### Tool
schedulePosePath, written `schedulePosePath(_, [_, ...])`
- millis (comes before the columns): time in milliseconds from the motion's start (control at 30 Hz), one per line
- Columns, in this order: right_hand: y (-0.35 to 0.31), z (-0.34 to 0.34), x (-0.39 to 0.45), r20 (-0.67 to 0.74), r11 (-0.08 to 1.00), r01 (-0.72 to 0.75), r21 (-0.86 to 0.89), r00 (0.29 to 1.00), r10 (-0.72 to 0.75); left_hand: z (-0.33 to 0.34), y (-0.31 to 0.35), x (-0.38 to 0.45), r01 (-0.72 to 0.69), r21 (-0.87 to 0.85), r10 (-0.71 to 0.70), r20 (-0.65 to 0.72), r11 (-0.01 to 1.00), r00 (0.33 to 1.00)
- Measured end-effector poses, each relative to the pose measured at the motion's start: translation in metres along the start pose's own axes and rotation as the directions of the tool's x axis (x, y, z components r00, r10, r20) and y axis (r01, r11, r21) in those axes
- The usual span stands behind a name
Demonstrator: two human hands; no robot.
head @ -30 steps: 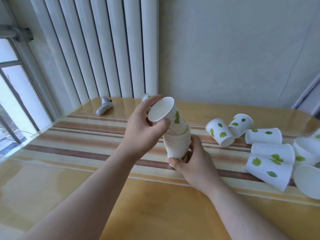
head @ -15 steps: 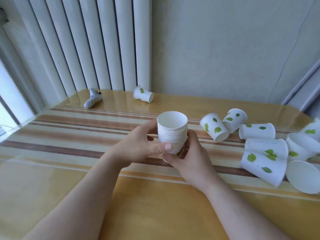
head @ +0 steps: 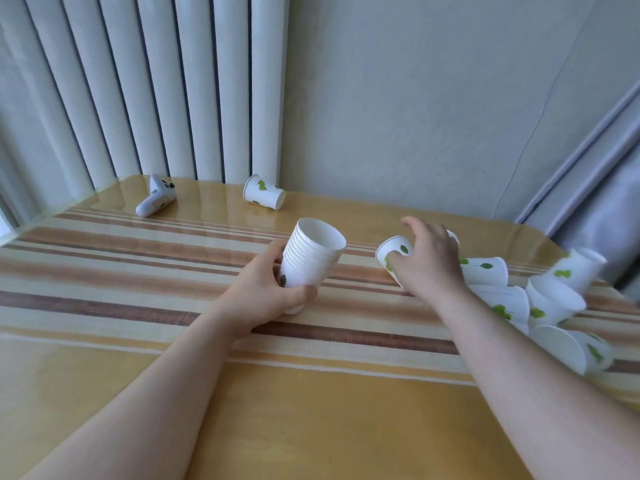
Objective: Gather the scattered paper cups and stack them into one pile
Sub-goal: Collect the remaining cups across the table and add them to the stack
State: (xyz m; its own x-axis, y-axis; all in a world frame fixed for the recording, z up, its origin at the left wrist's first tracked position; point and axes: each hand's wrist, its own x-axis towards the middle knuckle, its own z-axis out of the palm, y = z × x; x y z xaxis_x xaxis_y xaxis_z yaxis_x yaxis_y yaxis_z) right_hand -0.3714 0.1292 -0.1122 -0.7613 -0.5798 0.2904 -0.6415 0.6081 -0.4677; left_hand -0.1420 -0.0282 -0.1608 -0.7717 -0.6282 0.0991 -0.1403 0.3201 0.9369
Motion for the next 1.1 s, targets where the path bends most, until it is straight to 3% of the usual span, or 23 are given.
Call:
schedulePosePath(100, [0.001,0.011,0.015,0.180,0.944,0.007,-0.330,0.982,0.056,0.002,0.003,-0.003,-0.036,0.106,0.033,0.026,0.994,0.999])
schedulePosePath(167, [0.000,0.019,0.013,0.217,0.885,0.062,-0.462,0.975,0.045,0.003,0.004,-0.005,-0.048,0.126,0.045,0.033,0.991,0.998])
schedulePosePath(267, [-0.002,0.026,0.008,0.154,0.822,0.149,-0.549,0.985,-0.076,0.003,0.004,-0.004,-0.051,0.132,0.050,0.009,0.990,0.999])
schedulePosePath(333, [-0.003,0.025,0.004,0.086,0.851,0.174,-0.495,0.985,-0.151,0.002,0.003,-0.004,-0.053,0.149,0.056,-0.014,0.987,0.998])
schedulePosePath(367, [-0.007,0.022,-0.001,0.030,0.908,0.161,-0.386,0.986,-0.162,0.002,0.003,-0.004,-0.055,0.163,0.060,-0.027,0.985,0.998])
schedulePosePath(433, [-0.020,0.011,-0.012,-0.075,0.994,0.042,0.097,0.997,-0.035,0.002,0.004,-0.004,-0.066,0.210,0.083,-0.073,0.976,0.994])
schedulePosePath(467, [-0.028,0.004,-0.017,-0.079,0.907,-0.040,0.420,0.994,0.081,0.001,0.003,-0.003,-0.075,0.239,0.102,-0.102,0.968,0.990])
schedulePosePath(500, [-0.035,-0.003,-0.022,-0.039,0.704,-0.105,0.702,0.982,0.185,0.001,0.003,-0.003,-0.082,0.263,0.119,-0.128,0.961,0.985])
schedulePosePath(533, [-0.041,-0.007,-0.025,0.030,0.473,-0.145,0.869,0.970,0.242,0.001,0.002,-0.002,-0.085,0.281,0.132,-0.152,0.956,0.980])
schedulePosePath(600, [-0.049,-0.011,-0.030,0.166,0.145,-0.199,0.969,0.963,0.211,0.001,0.000,-0.001,-0.072,0.294,0.131,-0.186,0.953,0.974])
schedulePosePath(633, [-0.051,-0.011,-0.033,0.200,0.096,-0.216,0.972,0.967,0.155,0.001,-0.001,-0.001,-0.061,0.298,0.124,-0.197,0.953,0.973])
schedulePosePath(667, [-0.051,-0.008,-0.035,0.210,0.118,-0.220,0.968,0.973,0.099,0.001,-0.002,0.000,-0.055,0.306,0.122,-0.204,0.950,0.971])
schedulePosePath(767, [-0.051,0.005,-0.041,0.193,0.356,-0.169,0.919,0.981,-0.033,0.002,-0.002,0.001,-0.057,0.322,0.130,-0.208,0.945,0.969])
schedulePosePath(833, [-0.052,0.011,-0.041,0.191,0.439,-0.133,0.889,0.978,-0.089,0.002,-0.002,0.001,-0.045,0.312,0.117,-0.218,0.949,0.969])
schedulePosePath(1100, [-0.063,0.023,-0.025,0.252,0.428,-0.145,0.892,0.946,-0.204,0.000,0.000,-0.004,-0.002,0.209,0.064,-0.292,0.978,0.954])
